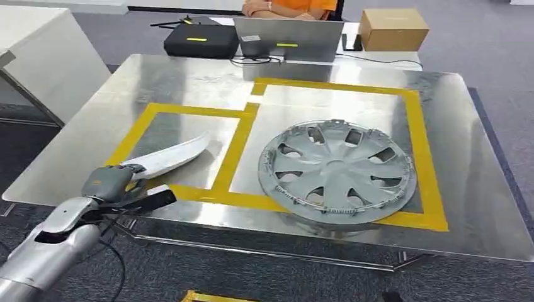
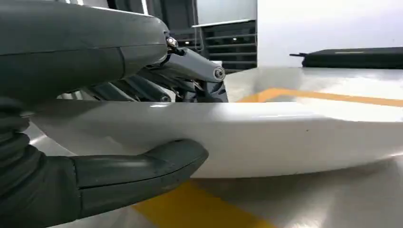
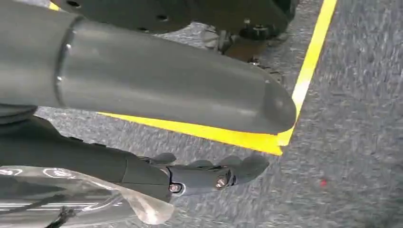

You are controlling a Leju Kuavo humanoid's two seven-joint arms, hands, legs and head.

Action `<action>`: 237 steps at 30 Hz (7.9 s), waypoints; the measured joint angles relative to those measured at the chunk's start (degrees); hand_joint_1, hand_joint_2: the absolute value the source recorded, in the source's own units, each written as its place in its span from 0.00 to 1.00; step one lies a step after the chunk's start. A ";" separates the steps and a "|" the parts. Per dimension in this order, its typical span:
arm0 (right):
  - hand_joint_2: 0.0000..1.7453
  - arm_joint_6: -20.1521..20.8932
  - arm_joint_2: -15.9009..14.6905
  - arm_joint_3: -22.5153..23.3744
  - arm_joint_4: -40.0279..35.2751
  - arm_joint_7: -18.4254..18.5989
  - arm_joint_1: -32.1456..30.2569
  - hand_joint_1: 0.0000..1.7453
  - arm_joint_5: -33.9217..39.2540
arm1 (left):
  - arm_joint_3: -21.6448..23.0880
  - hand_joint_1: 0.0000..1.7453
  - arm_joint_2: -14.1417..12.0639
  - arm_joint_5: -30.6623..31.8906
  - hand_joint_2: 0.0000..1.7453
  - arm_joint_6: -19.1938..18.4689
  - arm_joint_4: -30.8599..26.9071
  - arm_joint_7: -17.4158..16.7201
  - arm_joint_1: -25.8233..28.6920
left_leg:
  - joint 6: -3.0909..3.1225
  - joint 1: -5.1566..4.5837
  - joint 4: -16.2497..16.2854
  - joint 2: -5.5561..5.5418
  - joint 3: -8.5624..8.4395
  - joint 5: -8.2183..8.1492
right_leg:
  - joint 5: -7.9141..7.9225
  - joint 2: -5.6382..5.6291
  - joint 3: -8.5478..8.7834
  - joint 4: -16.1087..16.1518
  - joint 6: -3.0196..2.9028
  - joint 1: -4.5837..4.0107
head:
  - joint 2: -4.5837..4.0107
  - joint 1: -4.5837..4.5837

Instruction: Take the parts from the cabinet and place them on the table.

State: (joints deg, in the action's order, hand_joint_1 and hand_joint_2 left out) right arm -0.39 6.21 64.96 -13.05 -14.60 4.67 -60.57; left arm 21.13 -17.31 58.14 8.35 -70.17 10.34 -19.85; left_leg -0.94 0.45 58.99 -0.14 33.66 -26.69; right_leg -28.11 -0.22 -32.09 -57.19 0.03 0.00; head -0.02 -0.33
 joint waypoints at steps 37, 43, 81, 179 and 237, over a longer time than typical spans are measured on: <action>0.00 0.83 -0.79 -1.36 0.09 0.18 0.41 0.00 -2.07 | 13.03 0.00 -1.20 4.94 1.00 0.85 12.70 3.43 -11.10 | 2.40 0.16 -1.84 0.04 -0.43 0.63 | -2.13 0.15 -2.68 -3.42 1.87 0.40 | 0.00 0.59; 0.00 0.66 -0.77 -1.38 0.22 0.20 0.01 0.00 -1.94 | 14.10 0.00 0.70 1.98 0.00 4.13 13.07 3.45 -8.61 | 2.53 0.09 -1.76 -0.02 -0.41 0.48 | -3.57 0.20 -7.65 -13.11 2.44 0.67 | 0.00 0.70; 0.00 -4.52 2.27 2.01 0.31 -0.15 -0.97 0.00 1.49 | -1.03 0.00 22.36 -46.84 0.00 25.97 -30.60 24.04 22.03 | 1.43 -0.35 -1.07 -0.19 -0.80 -0.39 | -1.00 -0.06 0.44 -0.44 1.47 0.62 | 0.00 1.16; 0.00 -5.20 3.15 6.38 -0.33 -0.37 -0.06 0.00 5.29 | 5.99 0.00 18.64 -44.22 0.00 27.95 -36.15 24.83 25.51 | 0.29 -0.55 8.10 0.40 4.11 -6.45 | -2.24 0.45 3.26 1.40 -0.38 0.88 | 0.00 0.66; 0.00 -3.21 3.19 7.56 -0.31 -0.02 -0.33 0.00 4.61 | 8.57 0.00 18.20 -40.92 0.00 25.83 -34.18 22.78 26.96 | 1.57 -0.51 -1.53 1.82 -2.66 -1.48 | -0.06 0.61 1.32 0.75 1.00 0.99 | 0.00 1.18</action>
State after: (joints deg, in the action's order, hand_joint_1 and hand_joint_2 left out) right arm -3.61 9.40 72.52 -13.35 -14.62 4.34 -55.95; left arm 29.70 0.90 17.22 34.18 -104.35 33.11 7.11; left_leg 0.63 -0.06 57.46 1.68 31.00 -28.17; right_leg -28.17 0.39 -30.77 -56.43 1.02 0.99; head -0.02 0.85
